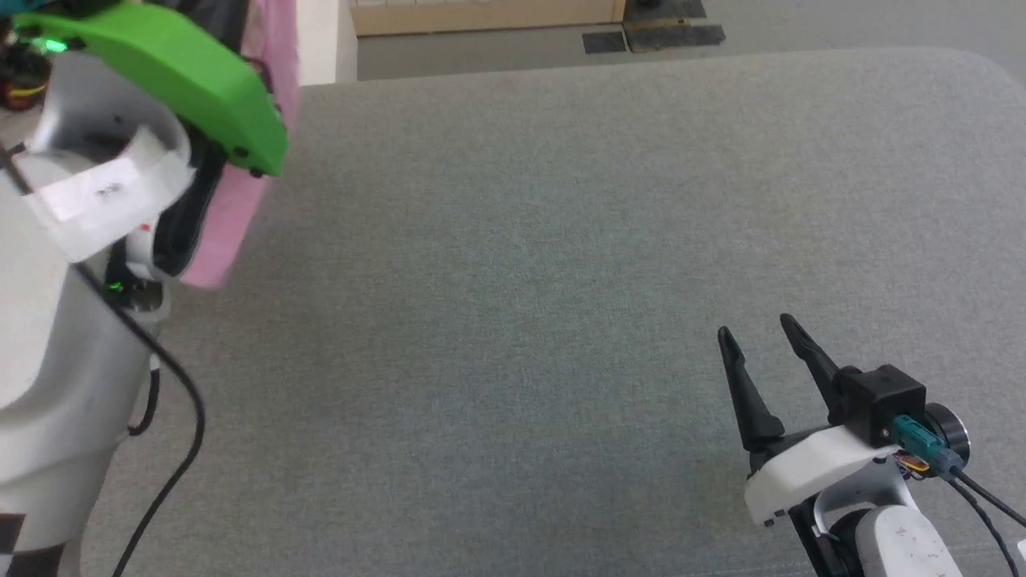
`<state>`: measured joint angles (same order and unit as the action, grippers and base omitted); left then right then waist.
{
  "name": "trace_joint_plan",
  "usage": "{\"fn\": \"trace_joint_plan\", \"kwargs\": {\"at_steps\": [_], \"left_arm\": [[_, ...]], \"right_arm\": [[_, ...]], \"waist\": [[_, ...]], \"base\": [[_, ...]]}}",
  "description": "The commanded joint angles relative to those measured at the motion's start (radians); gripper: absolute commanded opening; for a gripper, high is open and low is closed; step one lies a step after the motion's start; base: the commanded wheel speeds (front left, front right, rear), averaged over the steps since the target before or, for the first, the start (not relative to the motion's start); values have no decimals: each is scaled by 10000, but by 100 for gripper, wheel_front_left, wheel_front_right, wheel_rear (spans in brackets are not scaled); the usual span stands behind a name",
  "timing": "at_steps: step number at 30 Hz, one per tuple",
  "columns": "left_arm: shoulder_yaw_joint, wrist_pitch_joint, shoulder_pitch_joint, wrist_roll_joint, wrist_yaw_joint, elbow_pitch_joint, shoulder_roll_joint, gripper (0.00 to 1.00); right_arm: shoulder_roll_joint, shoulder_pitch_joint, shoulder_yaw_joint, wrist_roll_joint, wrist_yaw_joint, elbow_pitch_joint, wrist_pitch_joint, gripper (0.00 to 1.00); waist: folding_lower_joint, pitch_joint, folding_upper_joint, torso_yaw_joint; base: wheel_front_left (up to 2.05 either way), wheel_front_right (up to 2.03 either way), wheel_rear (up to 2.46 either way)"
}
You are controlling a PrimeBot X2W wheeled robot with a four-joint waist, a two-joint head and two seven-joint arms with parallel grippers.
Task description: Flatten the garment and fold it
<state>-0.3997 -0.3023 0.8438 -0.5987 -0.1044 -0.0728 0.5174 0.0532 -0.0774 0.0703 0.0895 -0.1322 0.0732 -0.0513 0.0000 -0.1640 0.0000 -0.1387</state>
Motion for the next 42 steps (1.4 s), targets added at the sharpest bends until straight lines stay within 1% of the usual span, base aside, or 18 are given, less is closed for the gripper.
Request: {"fn": "trace_joint_plan", "kwargs": {"at_steps": [1, 3, 4, 12, 14, 16, 17, 18, 20, 23, 26, 30, 32, 34, 39, 42], "left_arm": [[-211, -26, 91, 86, 121, 20, -71, 0], [-593, -215, 28, 106, 223, 148, -262, 0], [-1287, -419, -379, 104, 212, 395, -805, 0], [-3353, -438, -1930, 267, -21, 1355, -2675, 0], [-3910, -439, -2304, 270, 47, 1573, -3131, 0], [-4491, -423, -2629, 305, 239, 1720, -3480, 0], [-4758, -408, -2795, 309, 337, 1779, -3633, 61], [-4937, -432, -2919, 307, 379, 1837, -3722, 100], [-5284, -450, -3069, 379, 509, 1927, -3813, 100], [-5490, -385, -3136, 434, 636, 1981, -3810, 100], [-5378, -261, -3057, 440, 649, 1918, -3679, 100], [-4834, 75, -2810, 386, 540, 1726, -3360, 100], [-4399, 412, -2690, 299, 500, 1572, -3123, 100], [-3866, 788, -2654, 192, 417, 1393, -2758, 100], [-2557, 1663, -2789, 220, 13, 1080, -1464, 100], [-1937, 2186, -3074, 332, -235, 898, -713, 100]], "right_arm": [[-29, 132, 17, 83, 15, -26, 26, 100], [-29, 134, 28, 100, 15, -13, 14, 100], [-29, 92, 4, 123, 15, -13, -23, 100], [-30, -115, -131, 42, 15, -33, -138, 100], [-30, -148, -280, 36, 15, 22, -191, 100], [-30, -187, -430, 99, 15, 79, -230, 100], [-30, -222, -487, 120, 15, 106, -253, 100], [-30, -252, -500, 132, 15, 127, -264, 100], [-30, -314, -528, 150, 15, 181, -289, 100], [-30, -346, -595, 152, 15, 284, -308, 100], [-30, -312, -728, 120, 15, 371, -310, 100], [-30, -223, -815, 72, 15, 429, -263, 100], [-30, -182, -807, 73, 15, 429, -202, 100], [-30, -151, -810, 85, 15, 396, -130, 100], [-30, 34, -931, 20, 15, 166, 57, 100], [-30, 186, -963, 21, 15, 32, 190, 100]], "waist": [[0, 96, 0, 27], [0, 81, 0, -42], [0, -25, 0, -158], [0, -554, 0, -541], [0, -610, 0, -614], [0, -669, 0, -687], [0, -688, 0, -718], [0, -695, 0, -747], [0, -689, 0, -786], [0, -605, 0, -772], [0, -442, 0, -662], [0, -101, 0, -414], [0, 106, 0, -284], [0, 287, 0, -147], [0, 676, 0, 363], [0, 856, 0, 636]], "base": [[0, 0, 0], [0, 0, 0], [0, 0, 0], [0, 0, 0], [0, 0, 0], [0, 0, 0], [0, 0, 0], [0, 0, 0], [0, 0, 0], [0, 0, 0], [0, 0, 0], [0, 0, 0], [0, 0, 0], [0, 0, 0], [0, 0, 0], [0, 0, 0]]}}
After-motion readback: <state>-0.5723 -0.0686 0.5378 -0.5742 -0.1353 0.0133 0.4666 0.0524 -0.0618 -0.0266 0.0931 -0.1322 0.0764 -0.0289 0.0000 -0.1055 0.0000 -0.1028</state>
